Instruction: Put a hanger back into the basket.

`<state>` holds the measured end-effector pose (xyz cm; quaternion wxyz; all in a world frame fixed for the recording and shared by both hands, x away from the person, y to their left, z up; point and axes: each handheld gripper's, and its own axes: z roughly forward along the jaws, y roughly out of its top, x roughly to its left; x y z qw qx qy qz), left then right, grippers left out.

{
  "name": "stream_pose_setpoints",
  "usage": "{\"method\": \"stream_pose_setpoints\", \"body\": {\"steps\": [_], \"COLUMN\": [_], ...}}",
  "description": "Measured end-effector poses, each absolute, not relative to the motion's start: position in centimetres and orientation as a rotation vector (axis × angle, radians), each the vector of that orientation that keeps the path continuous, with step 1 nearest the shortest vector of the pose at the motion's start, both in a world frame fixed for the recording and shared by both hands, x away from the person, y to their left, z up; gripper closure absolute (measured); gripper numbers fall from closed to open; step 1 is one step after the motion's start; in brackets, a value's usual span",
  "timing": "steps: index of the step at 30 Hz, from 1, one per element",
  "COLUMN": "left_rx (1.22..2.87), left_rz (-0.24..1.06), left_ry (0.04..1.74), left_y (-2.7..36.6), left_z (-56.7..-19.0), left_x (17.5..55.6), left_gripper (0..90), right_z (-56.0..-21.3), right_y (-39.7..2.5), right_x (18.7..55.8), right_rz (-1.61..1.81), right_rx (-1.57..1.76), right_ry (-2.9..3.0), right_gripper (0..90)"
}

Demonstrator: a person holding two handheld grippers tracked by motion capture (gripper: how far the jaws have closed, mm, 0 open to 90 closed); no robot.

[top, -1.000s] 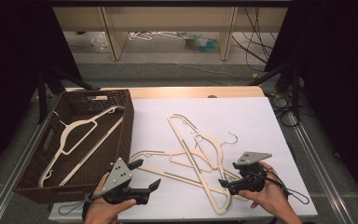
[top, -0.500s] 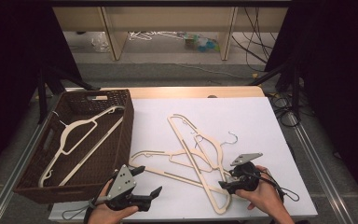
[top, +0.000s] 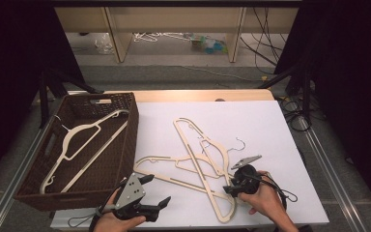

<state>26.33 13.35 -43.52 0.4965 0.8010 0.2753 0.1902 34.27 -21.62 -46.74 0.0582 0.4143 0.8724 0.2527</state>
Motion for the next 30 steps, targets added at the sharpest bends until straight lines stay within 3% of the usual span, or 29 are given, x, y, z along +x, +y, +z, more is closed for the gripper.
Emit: {"method": "stream_pose_setpoints", "body": {"steps": [24, 30], "left_rx": [1.955, 1.962], "left_rz": [0.454, 0.455], "left_ry": [0.665, 0.674], "left_y": [13.2, 13.3], "left_z": [-43.9, -43.9], "left_x": [26.5, 26.4], "left_gripper": [19.9, 20.3], "right_z": [-46.6, -46.5], "right_y": [-19.3, -19.9], "right_x": [34.6, 34.7], "right_rz": [0.59, 0.609], "right_rx": [1.237, 1.189], "right_ry": [2.626, 2.653], "right_gripper": [62.7, 74.6]}}
